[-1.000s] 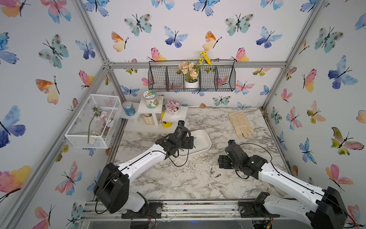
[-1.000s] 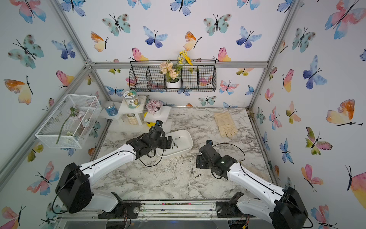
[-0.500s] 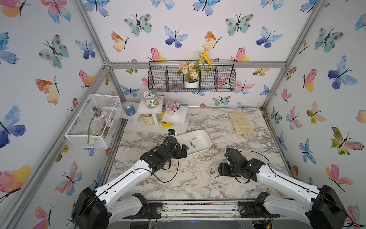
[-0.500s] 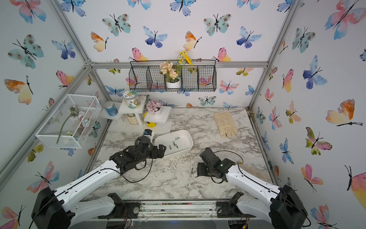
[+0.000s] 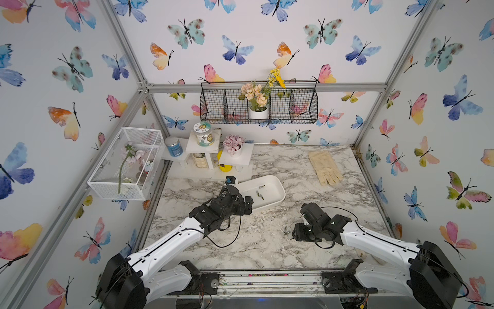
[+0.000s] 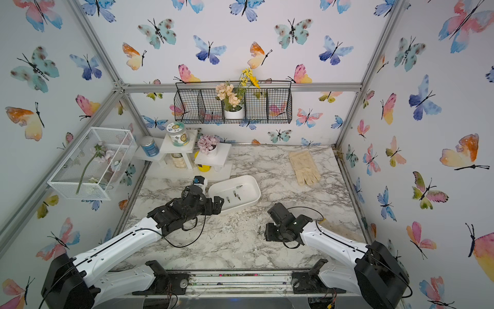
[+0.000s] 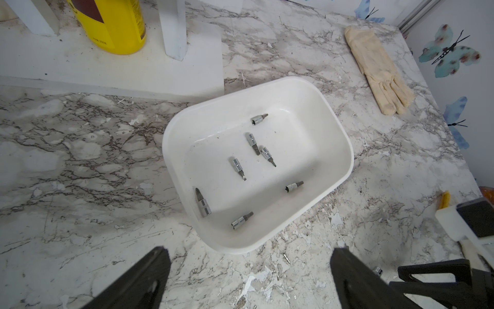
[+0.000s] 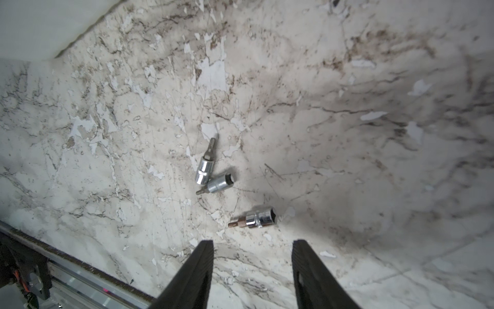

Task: Put the bit on the desktop into the storage box
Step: Pick up the screwdriver bit from the center of the board.

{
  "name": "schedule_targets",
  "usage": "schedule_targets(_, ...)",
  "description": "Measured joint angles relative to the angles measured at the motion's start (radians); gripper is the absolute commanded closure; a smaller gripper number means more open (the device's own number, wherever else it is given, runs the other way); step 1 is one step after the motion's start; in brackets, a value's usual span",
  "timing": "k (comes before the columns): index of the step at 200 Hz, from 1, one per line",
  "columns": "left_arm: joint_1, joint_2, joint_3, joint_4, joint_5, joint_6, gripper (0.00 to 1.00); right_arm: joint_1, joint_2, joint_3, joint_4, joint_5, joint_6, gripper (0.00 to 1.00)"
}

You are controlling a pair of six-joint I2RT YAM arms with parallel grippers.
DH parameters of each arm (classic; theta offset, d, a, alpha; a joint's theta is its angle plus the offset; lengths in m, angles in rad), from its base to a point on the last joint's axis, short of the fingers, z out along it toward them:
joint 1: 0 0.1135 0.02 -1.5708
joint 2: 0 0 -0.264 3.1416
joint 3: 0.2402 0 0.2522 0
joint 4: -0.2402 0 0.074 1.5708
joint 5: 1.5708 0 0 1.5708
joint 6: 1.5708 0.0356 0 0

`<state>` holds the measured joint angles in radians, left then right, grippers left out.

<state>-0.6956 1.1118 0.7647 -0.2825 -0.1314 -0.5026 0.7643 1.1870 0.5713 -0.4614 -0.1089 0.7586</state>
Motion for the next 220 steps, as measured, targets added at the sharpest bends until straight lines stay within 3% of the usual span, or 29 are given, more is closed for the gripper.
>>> schedule_targets(220,0.000,0.000,-0.023,0.012,0.003,-0.015,0.01,0.000,0.131,-0.009,0.103,-0.035,-0.015,0.62)
